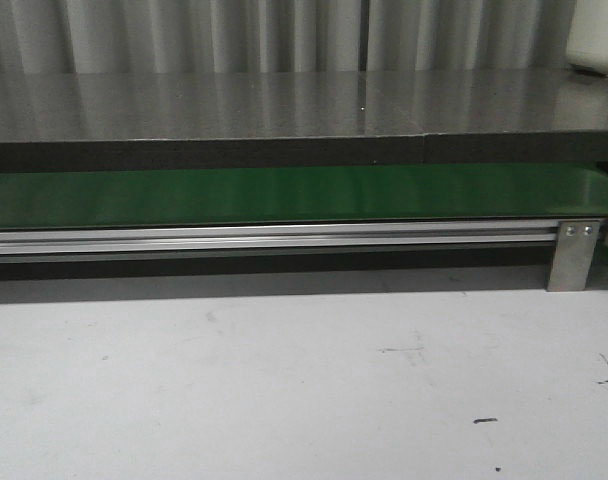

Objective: Move button from left to right
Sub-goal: 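Lift the button with the left gripper and place it on the conveyor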

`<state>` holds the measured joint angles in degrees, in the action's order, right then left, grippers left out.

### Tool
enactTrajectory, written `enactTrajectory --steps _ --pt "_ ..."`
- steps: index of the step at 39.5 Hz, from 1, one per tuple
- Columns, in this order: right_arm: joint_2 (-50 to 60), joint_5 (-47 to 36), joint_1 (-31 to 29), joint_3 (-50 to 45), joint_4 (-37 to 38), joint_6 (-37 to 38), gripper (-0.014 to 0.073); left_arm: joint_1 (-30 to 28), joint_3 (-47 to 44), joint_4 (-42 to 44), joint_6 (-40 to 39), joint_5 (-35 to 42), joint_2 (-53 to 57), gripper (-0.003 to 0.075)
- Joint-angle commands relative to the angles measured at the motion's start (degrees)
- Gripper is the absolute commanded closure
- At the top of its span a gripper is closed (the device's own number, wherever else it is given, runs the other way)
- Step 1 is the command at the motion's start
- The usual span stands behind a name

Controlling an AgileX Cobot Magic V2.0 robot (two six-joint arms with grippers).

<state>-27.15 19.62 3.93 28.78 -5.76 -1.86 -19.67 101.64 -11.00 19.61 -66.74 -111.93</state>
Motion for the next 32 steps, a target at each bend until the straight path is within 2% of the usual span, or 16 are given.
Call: enactTrajectory --steps 1,9,20,22,25,28,30,32 --pt "-0.6 -4.4 0.1 2.0 0.2 -0.2 -0.0050 3.8 0.1 1.7 -2.6 2.3 3.5 0.0584" --pt "-0.6 -4.4 0.1 2.0 0.2 -0.2 -0.0050 8.0 -2.7 4.7 -4.8 4.5 3.4 0.0584" --pt "-0.6 -4.4 0.1 2.0 0.2 -0.2 -0.0050 8.6 -4.1 4.9 -7.0 3.8 -0.1 0.0575" --pt "-0.6 -4.4 0.1 2.0 0.2 -0.2 -0.0050 8.7 -4.1 4.9 -7.0 3.6 -0.3 0.0537" --pt "-0.6 -4.4 0.1 2.0 0.2 -0.2 -0.0050 8.9 -4.3 4.5 -6.9 3.6 -0.3 0.0421" --pt "-0.6 -4.4 0.1 2.0 0.2 -0.2 -0.0050 9.2 -4.3 3.9 -6.7 3.6 -0.3 0.0267" --pt "-0.6 -4.4 0.1 2.0 0.2 -0.2 -0.0050 9.3 -4.3 3.9 -6.7 3.6 -0.3 0.0193" --pt "-0.6 -4.4 0.1 2.0 0.2 -0.2 -0.0050 9.5 -4.3 3.9 -6.7 3.6 -0.1 0.0153"
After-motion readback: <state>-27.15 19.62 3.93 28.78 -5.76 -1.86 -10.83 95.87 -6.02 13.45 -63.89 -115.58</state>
